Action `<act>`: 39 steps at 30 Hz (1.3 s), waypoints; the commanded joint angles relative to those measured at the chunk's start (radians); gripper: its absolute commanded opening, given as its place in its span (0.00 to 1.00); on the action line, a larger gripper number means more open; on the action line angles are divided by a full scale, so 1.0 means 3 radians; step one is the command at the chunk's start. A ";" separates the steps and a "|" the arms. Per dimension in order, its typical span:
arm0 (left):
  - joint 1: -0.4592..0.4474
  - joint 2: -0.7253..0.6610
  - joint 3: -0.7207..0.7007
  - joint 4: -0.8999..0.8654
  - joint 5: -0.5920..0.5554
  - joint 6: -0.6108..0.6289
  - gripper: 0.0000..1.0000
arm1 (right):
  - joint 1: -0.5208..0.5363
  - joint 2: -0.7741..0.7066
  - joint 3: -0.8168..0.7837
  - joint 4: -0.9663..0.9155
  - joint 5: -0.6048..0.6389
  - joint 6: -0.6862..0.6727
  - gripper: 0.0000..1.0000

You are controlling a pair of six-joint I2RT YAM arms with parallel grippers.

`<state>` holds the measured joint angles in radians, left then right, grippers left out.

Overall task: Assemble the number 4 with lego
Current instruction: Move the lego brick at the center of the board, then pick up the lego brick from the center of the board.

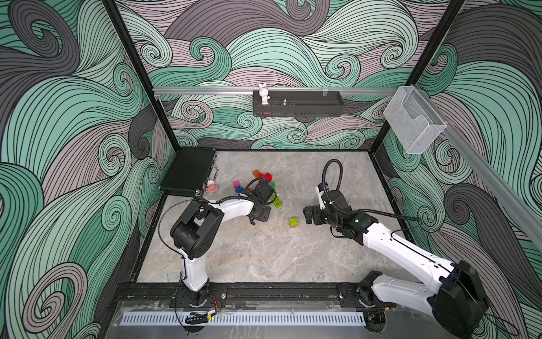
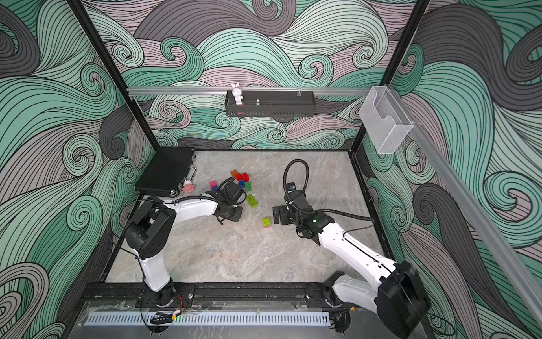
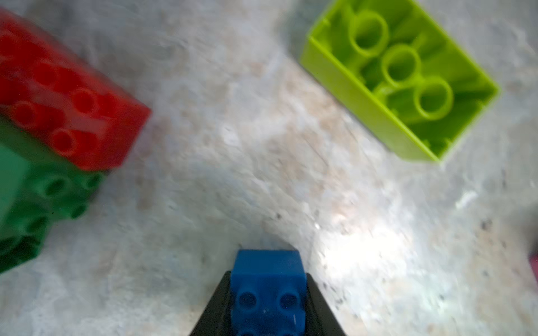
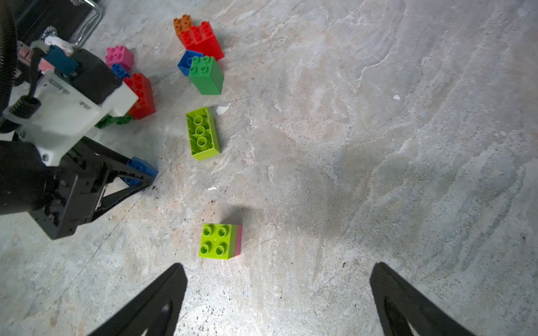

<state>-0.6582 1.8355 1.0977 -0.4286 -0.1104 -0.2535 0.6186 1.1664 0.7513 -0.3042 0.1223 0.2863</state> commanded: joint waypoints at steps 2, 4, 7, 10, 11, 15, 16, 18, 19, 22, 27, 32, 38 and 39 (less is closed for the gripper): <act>-0.0300 0.0132 -0.0125 -0.0441 0.0220 0.0392 0.31 | -0.0011 0.0165 0.0074 -0.0015 -0.0548 -0.0520 0.99; -0.0459 0.0154 -0.0146 -0.0458 0.0218 0.0496 0.31 | -0.0006 0.0234 0.0137 -0.0086 -0.0578 -0.0579 0.99; -0.0615 0.0133 -0.0151 -0.0413 0.0336 0.0601 0.33 | -0.0006 0.0297 0.0175 -0.0118 -0.0551 -0.0559 0.99; -0.0680 0.0083 -0.0133 -0.0349 0.0457 0.0689 0.36 | -0.0008 0.0310 0.0166 -0.0121 -0.0515 -0.0530 0.99; -0.0689 0.0060 -0.0126 -0.0337 0.0465 0.0706 0.39 | -0.0008 0.0311 0.0160 -0.0121 -0.0517 -0.0530 0.99; -0.0661 -0.0130 -0.0183 -0.0252 0.0298 0.0692 0.53 | -0.0008 0.0290 0.0169 -0.0136 -0.0585 -0.0607 0.99; -0.0641 -0.0217 -0.0222 -0.0214 0.0300 0.0673 0.58 | -0.0009 0.0290 0.0165 -0.0136 -0.0625 -0.0631 0.99; -0.0574 -0.0473 -0.0308 -0.0135 0.0360 0.0599 0.66 | 0.0001 0.0303 0.0183 -0.0136 -0.0849 -0.0714 0.97; -0.0530 -0.0599 -0.0365 -0.0077 0.0396 0.0544 0.69 | 0.0020 0.0316 0.0187 -0.0138 -0.0943 -0.0737 0.96; -0.0387 -0.1178 -0.0642 0.0158 0.0458 0.0296 0.76 | 0.0190 0.0398 0.0213 -0.0099 -0.1144 -0.0815 0.95; -0.0091 -0.2365 -0.1228 0.0504 -0.0144 -0.0311 0.95 | 0.0678 0.0856 0.0459 -0.0167 -0.1131 -0.0967 0.91; 0.0085 -0.3153 -0.1574 0.0421 -0.1113 -0.0817 0.99 | 0.0836 0.1405 0.0766 -0.0320 -0.0800 -0.0791 0.71; 0.0193 -0.3627 -0.1720 0.0074 -0.1595 -0.1142 0.98 | 0.0893 0.1958 0.1181 -0.0531 -0.0720 -0.0817 0.63; 0.0202 -0.3663 -0.1740 0.0056 -0.1596 -0.1135 0.98 | 0.0897 0.2018 0.1214 -0.0524 -0.0704 -0.0812 0.61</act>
<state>-0.6090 0.7673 0.5831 -0.3542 -0.4801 -0.5220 0.8780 1.7409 1.0767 -0.4168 -0.1257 0.0383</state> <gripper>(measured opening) 0.985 0.621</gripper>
